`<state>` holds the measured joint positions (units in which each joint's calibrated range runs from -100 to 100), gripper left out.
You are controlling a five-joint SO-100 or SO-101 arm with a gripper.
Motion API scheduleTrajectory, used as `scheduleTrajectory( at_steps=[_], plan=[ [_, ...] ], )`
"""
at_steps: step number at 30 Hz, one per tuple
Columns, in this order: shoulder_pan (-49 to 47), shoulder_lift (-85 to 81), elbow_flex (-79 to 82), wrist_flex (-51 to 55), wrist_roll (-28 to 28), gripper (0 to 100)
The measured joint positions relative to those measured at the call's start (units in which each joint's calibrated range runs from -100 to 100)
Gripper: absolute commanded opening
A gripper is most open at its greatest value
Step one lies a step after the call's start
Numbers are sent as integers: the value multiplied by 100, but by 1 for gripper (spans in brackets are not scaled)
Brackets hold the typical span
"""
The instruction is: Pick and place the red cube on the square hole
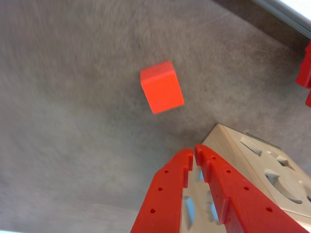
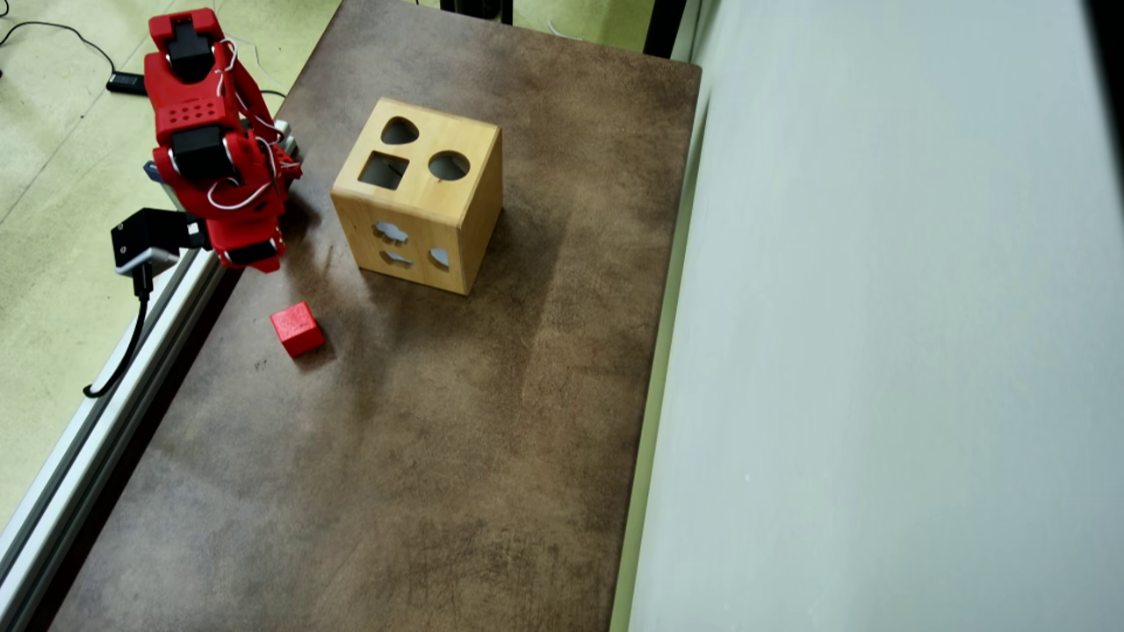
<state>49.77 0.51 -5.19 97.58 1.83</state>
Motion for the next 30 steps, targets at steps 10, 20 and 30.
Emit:
scheduleTrajectory(
  at_steps=[10, 20, 30],
  plan=[
    [137, 449, 0, 0, 1016, 1],
    [144, 458, 0, 0, 1245, 30],
    [144, 458, 135, 0, 913, 48]
  ],
)
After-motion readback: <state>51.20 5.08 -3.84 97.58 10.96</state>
